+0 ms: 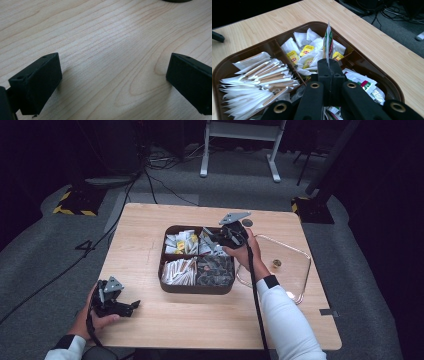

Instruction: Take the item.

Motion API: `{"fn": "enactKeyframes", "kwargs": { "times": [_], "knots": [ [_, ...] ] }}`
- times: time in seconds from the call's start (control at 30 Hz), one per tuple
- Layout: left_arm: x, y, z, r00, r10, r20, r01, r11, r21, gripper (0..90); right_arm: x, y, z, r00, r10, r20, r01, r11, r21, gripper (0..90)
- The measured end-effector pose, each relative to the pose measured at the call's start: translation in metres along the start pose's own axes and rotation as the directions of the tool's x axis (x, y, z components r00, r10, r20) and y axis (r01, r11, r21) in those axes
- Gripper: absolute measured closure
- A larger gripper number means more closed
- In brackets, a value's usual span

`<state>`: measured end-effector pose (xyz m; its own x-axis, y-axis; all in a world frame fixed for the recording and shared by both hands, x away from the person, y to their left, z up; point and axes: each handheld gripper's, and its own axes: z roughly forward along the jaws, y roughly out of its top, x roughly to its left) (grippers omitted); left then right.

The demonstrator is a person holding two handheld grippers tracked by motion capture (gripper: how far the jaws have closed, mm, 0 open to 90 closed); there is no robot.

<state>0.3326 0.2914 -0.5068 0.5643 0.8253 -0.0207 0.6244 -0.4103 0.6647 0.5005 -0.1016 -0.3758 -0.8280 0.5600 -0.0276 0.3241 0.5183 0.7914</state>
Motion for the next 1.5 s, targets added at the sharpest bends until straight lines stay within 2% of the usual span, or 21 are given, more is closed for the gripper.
{"fn": "enactKeyframes", "kwargs": {
  "times": [0.27,0.87,1.37,1.5],
  "knots": [
    [0.000,0.000,0.000,1.0000,0.000,0.000,0.000,1.0000,0.000,0.5,0.008,-0.004,-0.014,0.9996,-0.017,-0.021,0.017,1.000,-0.023,90.0],
    [0.000,0.000,0.000,1.0000,0.001,-0.001,-0.001,1.0000,0.000,0.5,0.020,-0.029,-0.054,0.9985,-0.028,-0.047,0.024,0.997,-0.073,90.0],
    [0.000,0.000,0.000,1.0000,-0.001,-0.001,0.001,1.0000,0.000,0.5,0.044,-0.053,-0.085,0.9934,-0.079,-0.083,0.072,0.993,-0.093,90.0],
    [0.000,0.000,0.000,1.0000,-0.001,-0.001,0.001,1.0000,0.000,0.4,0.048,-0.058,-0.089,0.9929,-0.081,-0.087,0.072,0.993,-0.093,90.0]
  ]
}}
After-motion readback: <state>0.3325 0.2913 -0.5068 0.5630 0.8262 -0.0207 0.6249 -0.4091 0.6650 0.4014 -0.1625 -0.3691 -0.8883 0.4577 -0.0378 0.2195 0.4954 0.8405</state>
